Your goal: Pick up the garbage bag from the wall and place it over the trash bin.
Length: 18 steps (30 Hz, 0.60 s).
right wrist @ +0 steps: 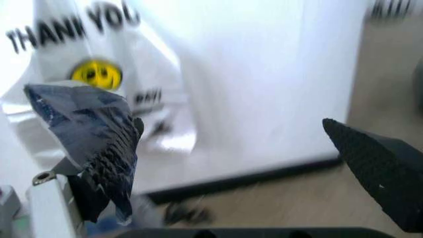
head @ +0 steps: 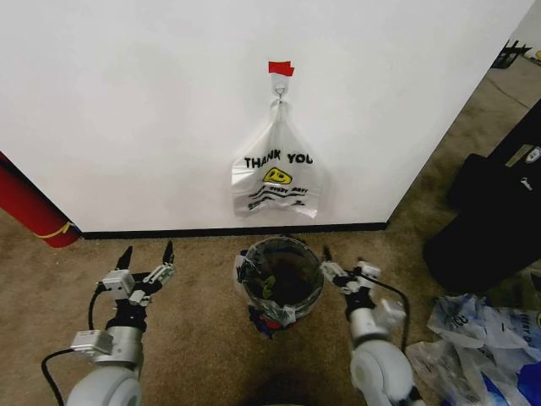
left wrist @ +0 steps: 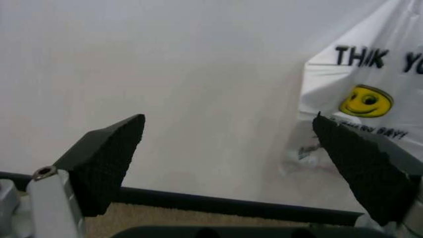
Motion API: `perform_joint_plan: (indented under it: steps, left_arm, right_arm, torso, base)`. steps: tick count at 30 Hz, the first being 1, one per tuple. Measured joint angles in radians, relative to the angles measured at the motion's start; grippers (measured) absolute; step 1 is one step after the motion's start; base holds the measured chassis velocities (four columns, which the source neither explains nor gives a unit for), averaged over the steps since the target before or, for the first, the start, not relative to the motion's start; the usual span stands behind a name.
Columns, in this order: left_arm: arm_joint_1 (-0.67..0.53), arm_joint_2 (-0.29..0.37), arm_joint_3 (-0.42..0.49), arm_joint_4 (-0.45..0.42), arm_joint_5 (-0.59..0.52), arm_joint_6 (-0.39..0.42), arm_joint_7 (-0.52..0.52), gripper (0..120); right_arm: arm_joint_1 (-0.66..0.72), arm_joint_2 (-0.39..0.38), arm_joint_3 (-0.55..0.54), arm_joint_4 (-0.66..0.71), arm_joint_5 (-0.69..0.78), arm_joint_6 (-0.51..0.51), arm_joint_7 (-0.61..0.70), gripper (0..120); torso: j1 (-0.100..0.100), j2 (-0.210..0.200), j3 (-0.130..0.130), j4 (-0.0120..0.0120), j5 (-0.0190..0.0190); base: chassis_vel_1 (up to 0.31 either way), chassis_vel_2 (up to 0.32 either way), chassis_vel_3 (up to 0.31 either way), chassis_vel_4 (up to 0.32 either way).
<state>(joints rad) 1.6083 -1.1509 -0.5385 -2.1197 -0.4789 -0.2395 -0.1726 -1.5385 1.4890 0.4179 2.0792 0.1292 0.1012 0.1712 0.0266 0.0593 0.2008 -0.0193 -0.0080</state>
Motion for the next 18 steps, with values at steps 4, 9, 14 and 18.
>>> perform_joint_plan:
  steps: [4, 9, 14, 18]
  left_arm:
    - [-0.007, -0.004, 0.017, -0.002, 0.014, -0.004, 0.006, 100]
    - [0.013, 0.002, 0.03, -0.021, 0.03, -0.016, 0.038, 100]
    - [0.006, -0.009, 0.046, -0.025, 0.074, -0.021, 0.04, 100]
    - [0.001, -0.02, 0.044, -0.041, 0.086, -0.011, 0.035, 100]
  right_arm:
    - [-0.076, 0.008, 0.042, 0.054, -0.068, 0.05, -0.012, 100]
    - [-0.164, 0.021, 0.114, 0.101, -0.154, 0.128, -0.009, 100]
    - [-0.229, 0.024, 0.134, 0.166, -0.142, 0.141, -0.026, 100]
    - [-0.261, 0.032, 0.133, 0.233, -0.097, 0.119, -0.032, 100]
  torso:
    - [0.0, 0.0, 0.0, 0.0, 0.0001]
    - [0.0, 0.0, 0.0, 0.0003, 0.0004]
    - [0.0, 0.0, 0.0, 0.0001, 0.0001]
    - [0.0, 0.0, 0.0, 0.0, 0.0001]
  base:
    - [0.0, 0.0, 0.0, 0.0]
    - [0.0, 0.0, 0.0, 0.0]
    - [0.0, 0.0, 0.0, 0.0]
    - [0.0, 0.0, 0.0, 0.0]
